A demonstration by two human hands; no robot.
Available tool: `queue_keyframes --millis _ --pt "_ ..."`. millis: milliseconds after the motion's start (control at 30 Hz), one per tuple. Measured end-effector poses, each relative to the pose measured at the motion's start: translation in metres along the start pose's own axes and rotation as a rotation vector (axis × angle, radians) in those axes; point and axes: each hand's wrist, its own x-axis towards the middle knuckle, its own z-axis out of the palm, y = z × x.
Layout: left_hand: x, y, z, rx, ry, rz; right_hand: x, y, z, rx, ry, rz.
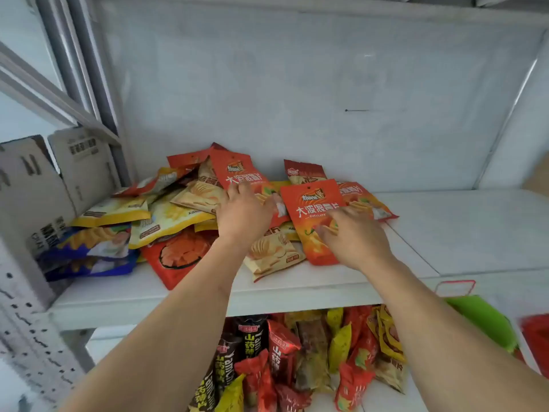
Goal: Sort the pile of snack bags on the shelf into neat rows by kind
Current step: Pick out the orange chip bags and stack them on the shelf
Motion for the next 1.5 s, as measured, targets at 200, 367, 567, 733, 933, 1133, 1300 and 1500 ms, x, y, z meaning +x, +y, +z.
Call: queue_keyframes --millis 200,367,567,733,933,1133,1300,1500 --pt "0.043 -0.013 0.028 -0.023 -0.009 -0.121 0.034 0.008 0.032 0.073 -0.145 0.285" --pt "0.052 -0.021 0.043 0.025 -0.050 -0.126 0.051 0.016 0.051 0.134 -0.226 0.478" --pt "0.050 -0.018 0.044 -0.120 -0.019 -0.080 0.060 0.027 0.069 0.234 -0.206 0.573" --pt "0.055 -0.009 0.041 -0.438 0.087 -0.160 0.069 0.037 0.078 0.400 -0.142 0.640" --pt "0.073 -0.005 0.044 -0.986 0.028 -0.463 0.069 0.048 0.081 0.812 -0.063 0.669" --pt "0.072 0.000 0.059 -1.077 -0.272 -0.574 0.072 0.060 0.085 0.966 -0.091 0.603" --pt "0.068 0.010 0.060 -1.056 -0.201 -0.473 0.073 0.066 0.074 1.100 -0.140 0.628" --pt "0.059 0.024 0.038 -1.085 -0.265 -0.355 0.072 0.097 0.049 1.192 -0.028 0.710"
